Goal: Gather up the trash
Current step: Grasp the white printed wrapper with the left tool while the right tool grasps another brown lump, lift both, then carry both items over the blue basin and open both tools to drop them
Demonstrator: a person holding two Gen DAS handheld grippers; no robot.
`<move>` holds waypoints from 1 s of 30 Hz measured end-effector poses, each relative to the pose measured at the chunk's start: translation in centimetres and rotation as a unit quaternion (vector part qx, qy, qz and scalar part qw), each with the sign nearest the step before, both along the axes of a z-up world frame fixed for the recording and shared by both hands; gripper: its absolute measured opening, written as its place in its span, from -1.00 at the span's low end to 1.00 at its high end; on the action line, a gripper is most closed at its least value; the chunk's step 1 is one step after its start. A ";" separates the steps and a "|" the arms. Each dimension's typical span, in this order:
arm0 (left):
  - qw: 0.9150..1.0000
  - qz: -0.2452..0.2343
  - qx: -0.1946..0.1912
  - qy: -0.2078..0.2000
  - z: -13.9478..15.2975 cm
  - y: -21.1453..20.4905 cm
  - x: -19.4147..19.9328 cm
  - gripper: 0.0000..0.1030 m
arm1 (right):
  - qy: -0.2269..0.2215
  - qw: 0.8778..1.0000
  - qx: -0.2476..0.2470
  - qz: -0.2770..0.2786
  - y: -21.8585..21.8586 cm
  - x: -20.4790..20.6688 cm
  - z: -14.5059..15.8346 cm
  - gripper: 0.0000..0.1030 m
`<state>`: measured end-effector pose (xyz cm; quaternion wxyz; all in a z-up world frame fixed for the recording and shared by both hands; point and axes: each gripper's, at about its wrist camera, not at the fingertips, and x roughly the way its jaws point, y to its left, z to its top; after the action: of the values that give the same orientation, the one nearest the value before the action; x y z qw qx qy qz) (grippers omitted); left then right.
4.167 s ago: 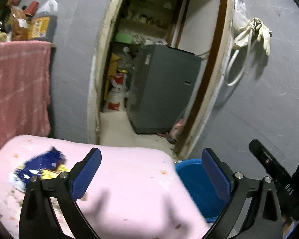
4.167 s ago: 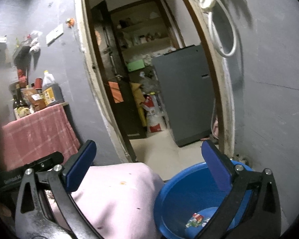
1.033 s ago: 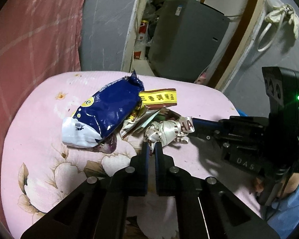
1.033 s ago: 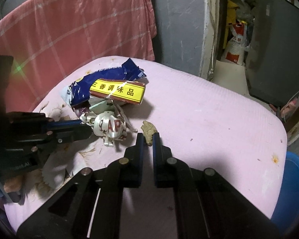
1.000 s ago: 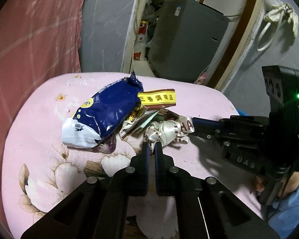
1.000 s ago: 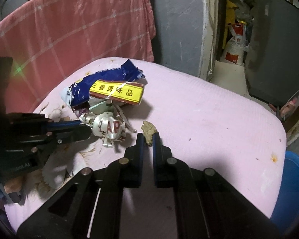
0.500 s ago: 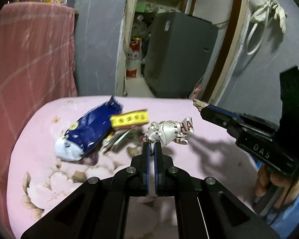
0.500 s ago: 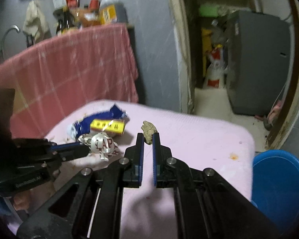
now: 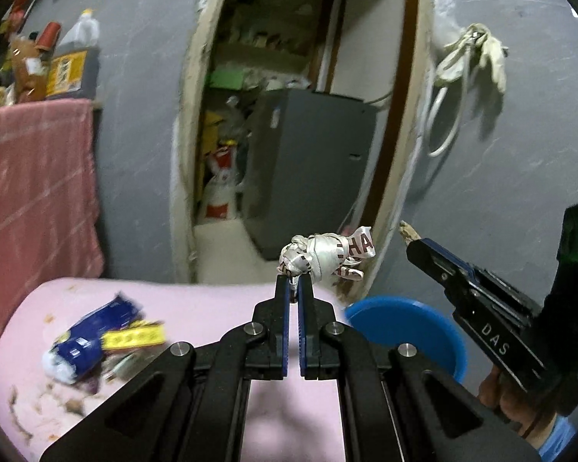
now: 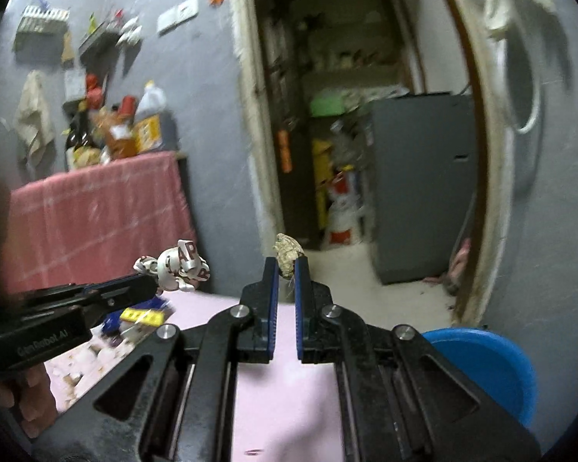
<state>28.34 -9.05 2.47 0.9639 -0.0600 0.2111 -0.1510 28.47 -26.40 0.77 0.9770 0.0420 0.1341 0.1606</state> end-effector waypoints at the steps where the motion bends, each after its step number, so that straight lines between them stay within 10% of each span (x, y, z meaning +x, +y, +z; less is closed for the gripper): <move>1: 1.000 -0.007 0.000 -0.005 0.3 -0.9 0.2 -0.96 | -0.003 1.000 -0.001 -0.010 -0.7 -0.1 0.2 -0.85; 30: 0.983 -0.125 0.047 0.130 -5.1 -15.4 6.3 -0.95 | 0.151 0.979 0.076 -0.116 -13.7 2.0 -3.5 -0.84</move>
<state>34.61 -24.46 -2.66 0.9036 -0.0071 0.3471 -0.2510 30.43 -40.07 -2.77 0.9513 0.1552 0.2620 0.0479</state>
